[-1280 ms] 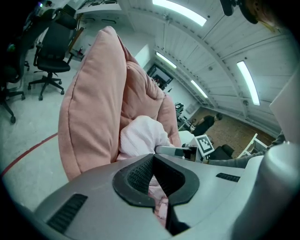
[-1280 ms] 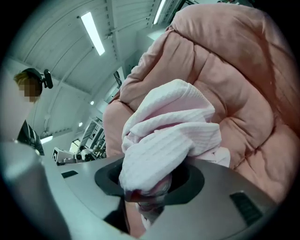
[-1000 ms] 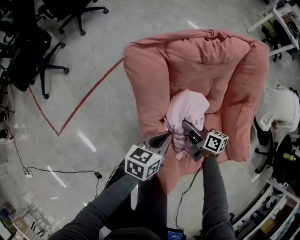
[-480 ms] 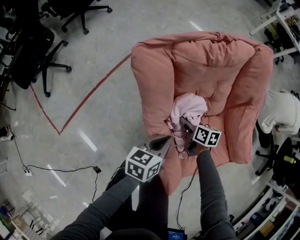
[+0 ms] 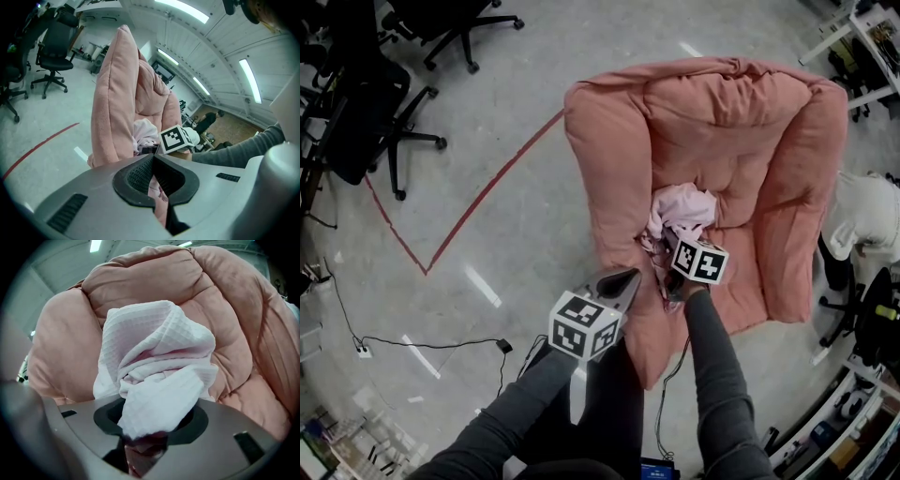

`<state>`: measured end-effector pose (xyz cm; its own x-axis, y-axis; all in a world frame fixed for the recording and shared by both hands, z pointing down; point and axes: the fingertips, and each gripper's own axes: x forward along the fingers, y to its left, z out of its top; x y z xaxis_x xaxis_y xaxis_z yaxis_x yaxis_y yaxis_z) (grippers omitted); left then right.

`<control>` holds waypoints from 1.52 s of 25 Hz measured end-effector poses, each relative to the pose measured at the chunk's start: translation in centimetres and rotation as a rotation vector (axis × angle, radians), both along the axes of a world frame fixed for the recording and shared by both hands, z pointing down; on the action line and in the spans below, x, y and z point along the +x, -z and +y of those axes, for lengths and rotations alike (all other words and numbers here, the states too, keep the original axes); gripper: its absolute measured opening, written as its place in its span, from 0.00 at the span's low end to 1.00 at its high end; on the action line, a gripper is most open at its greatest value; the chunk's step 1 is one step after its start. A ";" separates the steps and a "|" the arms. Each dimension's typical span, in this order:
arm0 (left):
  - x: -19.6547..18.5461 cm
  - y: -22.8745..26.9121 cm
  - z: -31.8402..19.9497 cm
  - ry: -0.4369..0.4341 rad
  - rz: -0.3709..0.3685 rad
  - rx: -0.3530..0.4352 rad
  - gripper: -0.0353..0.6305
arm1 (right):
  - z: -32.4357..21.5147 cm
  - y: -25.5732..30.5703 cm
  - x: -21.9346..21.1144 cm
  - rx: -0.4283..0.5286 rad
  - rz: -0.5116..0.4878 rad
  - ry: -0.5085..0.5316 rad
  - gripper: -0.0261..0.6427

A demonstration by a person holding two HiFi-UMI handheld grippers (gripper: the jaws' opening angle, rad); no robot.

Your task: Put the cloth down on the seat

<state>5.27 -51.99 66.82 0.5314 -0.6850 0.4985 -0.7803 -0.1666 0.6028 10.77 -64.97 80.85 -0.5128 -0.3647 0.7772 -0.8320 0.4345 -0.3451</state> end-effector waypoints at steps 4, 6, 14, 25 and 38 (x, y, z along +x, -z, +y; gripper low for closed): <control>0.2 0.5 0.4 -0.007 0.000 0.008 0.06 | 0.3 0.6 1.3 0.019 -0.046 -0.040 0.35; 0.3 0.7 0.4 -0.008 -0.002 0.015 0.07 | 0.3 1.0 1.9 0.022 -0.065 -0.056 0.38; 0.2 1.0 1.3 0.000 0.005 0.020 0.06 | 0.7 2.5 4.6 0.036 -0.042 -0.087 0.43; 0.8 1.9 2.8 -0.023 0.017 0.020 0.06 | 2.4 4.6 7.5 0.031 -0.060 -0.201 0.44; 0.4 5.4 2.7 -0.045 0.003 0.048 0.07 | 7.2 10.5 8.0 -0.007 -0.343 -0.321 0.44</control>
